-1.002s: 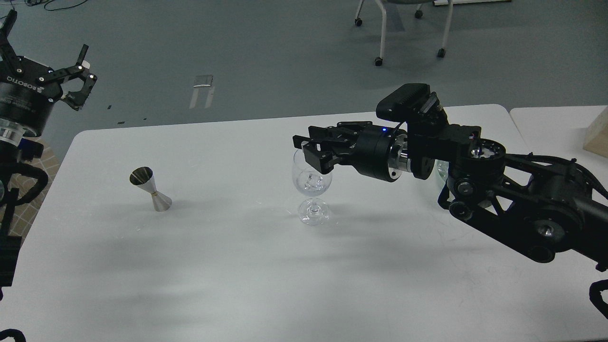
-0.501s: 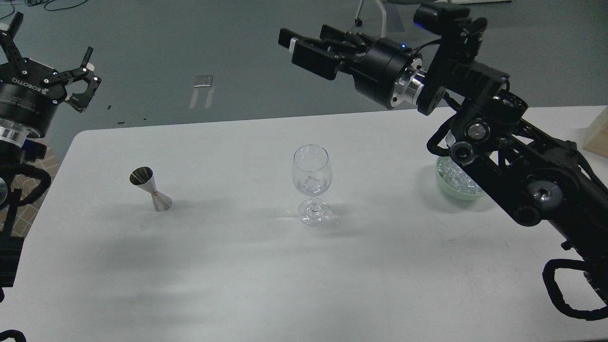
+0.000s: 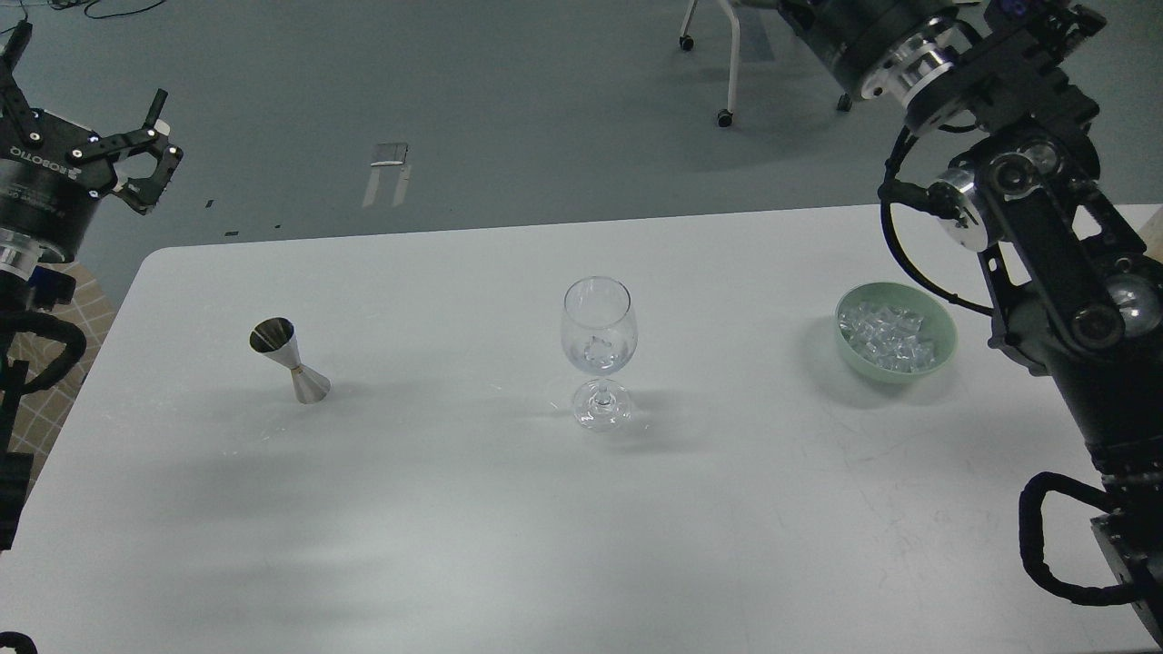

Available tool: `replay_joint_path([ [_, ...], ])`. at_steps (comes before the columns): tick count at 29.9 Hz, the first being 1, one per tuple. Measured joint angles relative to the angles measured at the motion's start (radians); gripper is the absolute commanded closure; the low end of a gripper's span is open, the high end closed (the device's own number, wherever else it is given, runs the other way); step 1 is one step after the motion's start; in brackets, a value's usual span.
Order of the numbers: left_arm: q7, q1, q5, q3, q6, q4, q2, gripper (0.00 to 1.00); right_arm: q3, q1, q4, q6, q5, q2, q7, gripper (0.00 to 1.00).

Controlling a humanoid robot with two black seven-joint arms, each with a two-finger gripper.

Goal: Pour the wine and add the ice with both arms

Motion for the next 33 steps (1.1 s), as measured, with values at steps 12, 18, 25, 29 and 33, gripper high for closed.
replay_joint_path([
  [12,-0.002,-0.002,0.08,0.001,0.003,0.005,-0.007,0.02,0.236,-0.032,-0.306,-0.008,0.549,-0.001,0.002,0.0],
  [18,-0.002,-0.013,0.113,0.003,-0.001,0.074,-0.013,0.02,0.28,-0.031,-0.409,0.009,0.856,-0.004,-0.005,0.0],
  [25,-0.003,-0.017,0.127,0.004,-0.006,0.117,-0.031,0.02,0.287,0.0,-0.43,0.012,0.914,0.001,-0.008,0.0],
  [29,-0.003,-0.017,0.126,0.003,-0.006,0.126,-0.051,0.02,0.278,0.043,-0.465,0.015,0.914,0.012,-0.009,0.0],
  [33,-0.013,-0.017,0.126,0.002,-0.007,0.128,-0.062,0.02,0.276,0.072,-0.489,0.016,0.914,0.026,-0.009,0.0],
])
